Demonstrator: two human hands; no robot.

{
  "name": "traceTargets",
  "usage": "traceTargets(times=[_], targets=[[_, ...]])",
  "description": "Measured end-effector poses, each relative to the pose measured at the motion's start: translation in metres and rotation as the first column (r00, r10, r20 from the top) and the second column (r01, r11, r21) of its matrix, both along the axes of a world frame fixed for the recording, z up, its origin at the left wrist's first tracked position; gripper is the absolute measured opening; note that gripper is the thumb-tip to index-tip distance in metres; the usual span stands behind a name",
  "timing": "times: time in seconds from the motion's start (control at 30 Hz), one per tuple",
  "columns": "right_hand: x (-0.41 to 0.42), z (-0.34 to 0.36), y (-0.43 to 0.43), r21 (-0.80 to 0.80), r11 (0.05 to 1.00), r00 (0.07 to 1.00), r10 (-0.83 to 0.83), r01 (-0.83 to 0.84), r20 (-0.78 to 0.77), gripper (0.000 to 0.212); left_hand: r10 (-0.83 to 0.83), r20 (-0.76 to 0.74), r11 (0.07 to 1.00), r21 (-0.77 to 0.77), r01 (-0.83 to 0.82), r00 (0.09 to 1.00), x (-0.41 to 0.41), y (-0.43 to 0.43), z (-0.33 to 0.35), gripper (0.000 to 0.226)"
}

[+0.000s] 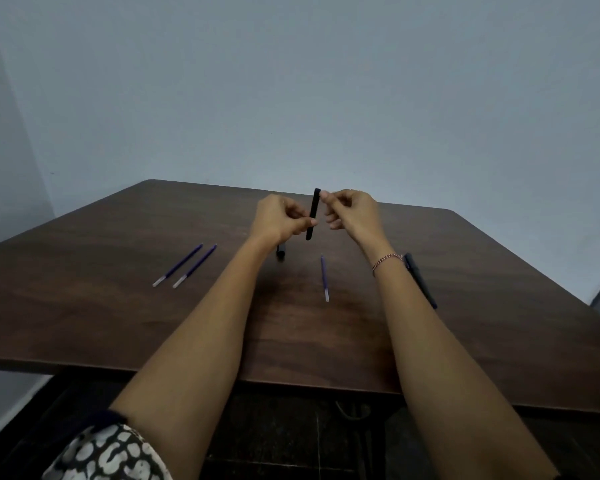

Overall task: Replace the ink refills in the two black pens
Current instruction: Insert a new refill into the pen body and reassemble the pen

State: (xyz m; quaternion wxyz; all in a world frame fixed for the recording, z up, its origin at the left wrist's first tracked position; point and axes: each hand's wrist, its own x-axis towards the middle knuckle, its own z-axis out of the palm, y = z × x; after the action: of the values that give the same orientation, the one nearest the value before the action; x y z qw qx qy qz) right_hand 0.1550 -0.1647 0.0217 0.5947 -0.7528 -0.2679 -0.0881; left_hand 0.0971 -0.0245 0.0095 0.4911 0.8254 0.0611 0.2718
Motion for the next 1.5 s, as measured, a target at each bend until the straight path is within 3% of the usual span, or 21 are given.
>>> traceTargets(times=[0.07,0.13,0.2,0.3,0.47,0.77,0.9,1.1,1.27,1.33,1.5], targets=[[0.002,0.004,-0.007,-0.302,0.945,0.990,-0.097,0.123,0.101,0.038,0.031,0.007,1.000,-0.003,-0.031,0.999,-0.001,0.000,-0.001,0.021],[0.002,0.007,-0.013,-0.587,0.785,0.980,-0.136,0.197,0.147,0.042,0.064,0.018,0.998,-0.014,-0.063,0.998,-0.002,-0.001,-0.002,0.023],[-0.002,0.008,-0.015,-0.775,0.622,0.992,-0.117,0.112,0.049,0.043,0.090,0.029,0.996,-0.017,-0.089,0.996,-0.003,-0.001,-0.002,0.022],[-0.011,0.008,-0.010,-0.880,0.470,0.983,-0.124,-0.062,-0.135,0.045,0.108,0.026,0.994,-0.010,-0.108,0.994,-0.003,0.000,-0.003,0.025],[-0.012,0.010,-0.003,-0.911,0.399,0.970,-0.163,-0.104,-0.182,0.038,0.112,0.019,0.994,0.017,-0.112,0.994,-0.002,-0.001,-0.004,0.028],[-0.010,0.006,-0.002,-0.897,0.431,0.959,-0.204,-0.095,-0.199,0.023,0.117,0.036,0.989,0.087,-0.120,0.992,-0.002,-0.002,-0.004,0.026],[-0.015,0.005,-0.002,-0.881,0.464,0.946,-0.236,-0.092,-0.223,0.027,0.120,0.039,0.988,0.094,-0.123,0.992,-0.001,-0.001,-0.006,0.026],[-0.017,0.006,-0.006,-0.868,0.484,0.962,-0.271,0.108,-0.032,0.026,0.125,0.031,0.987,0.100,-0.128,0.992,0.001,0.001,-0.007,0.023],[-0.015,0.009,-0.008,-0.745,0.585,0.943,-0.276,0.320,0.188,0.040,0.112,0.004,0.987,0.115,-0.112,0.994,0.002,0.000,-0.007,0.023],[-0.012,0.009,-0.008,-0.640,0.674,0.929,-0.297,0.369,0.222,0.041,0.105,0.003,0.988,0.111,-0.104,0.995,0.002,0.000,-0.007,0.023],[-0.011,0.009,-0.007,-0.356,0.841,0.907,-0.328,0.408,0.263,0.024,0.062,-0.018,0.993,0.098,-0.060,0.998,0.002,-0.002,-0.007,0.020]])
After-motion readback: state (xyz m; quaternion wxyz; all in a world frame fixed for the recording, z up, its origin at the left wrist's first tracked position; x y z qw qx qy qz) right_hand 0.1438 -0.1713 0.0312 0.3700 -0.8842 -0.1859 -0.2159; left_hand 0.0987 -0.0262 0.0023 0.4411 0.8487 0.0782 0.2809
